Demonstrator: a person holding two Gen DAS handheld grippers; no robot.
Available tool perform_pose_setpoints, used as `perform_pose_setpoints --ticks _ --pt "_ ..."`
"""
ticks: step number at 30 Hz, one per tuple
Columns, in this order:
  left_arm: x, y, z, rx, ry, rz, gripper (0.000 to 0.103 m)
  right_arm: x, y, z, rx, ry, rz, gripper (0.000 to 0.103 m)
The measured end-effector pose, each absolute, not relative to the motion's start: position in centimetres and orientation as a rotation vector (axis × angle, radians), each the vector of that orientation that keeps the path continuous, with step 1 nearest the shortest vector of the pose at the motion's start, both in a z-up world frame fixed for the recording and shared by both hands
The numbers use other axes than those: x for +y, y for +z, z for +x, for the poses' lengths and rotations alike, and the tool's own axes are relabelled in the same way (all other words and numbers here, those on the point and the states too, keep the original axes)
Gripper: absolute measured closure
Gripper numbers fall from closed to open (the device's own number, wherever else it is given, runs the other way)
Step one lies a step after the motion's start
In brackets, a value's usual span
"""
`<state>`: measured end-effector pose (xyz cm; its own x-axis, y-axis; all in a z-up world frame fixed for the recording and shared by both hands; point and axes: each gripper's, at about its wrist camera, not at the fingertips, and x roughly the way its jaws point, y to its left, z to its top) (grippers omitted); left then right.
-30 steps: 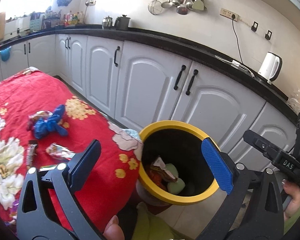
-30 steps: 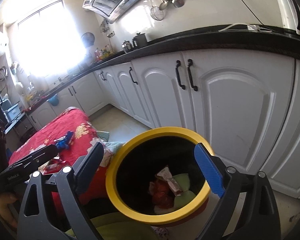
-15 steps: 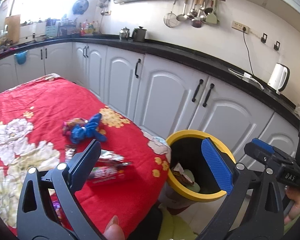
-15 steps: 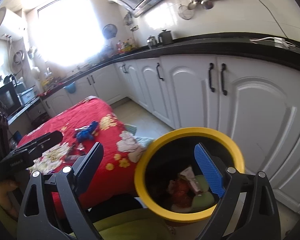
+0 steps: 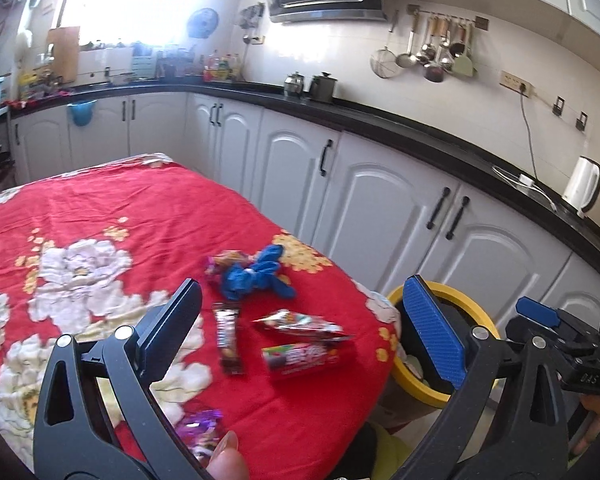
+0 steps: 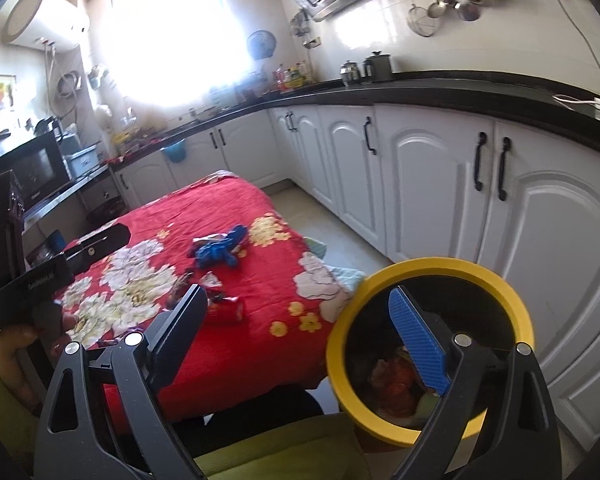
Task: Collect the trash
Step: 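Move both open tools back over the remaining trash on the table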
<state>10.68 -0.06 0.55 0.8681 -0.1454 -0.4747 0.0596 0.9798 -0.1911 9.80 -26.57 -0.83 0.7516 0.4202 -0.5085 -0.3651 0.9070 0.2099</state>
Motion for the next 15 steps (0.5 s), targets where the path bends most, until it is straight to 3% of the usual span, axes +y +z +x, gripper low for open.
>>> perform_pose_setpoints --ticks 15 --pt "5.0 0.1 9.4 0.512 -0.047 -0.176 0.011 -20.6 -1.6 11.5 0.63 0.542 0.025 0.014"
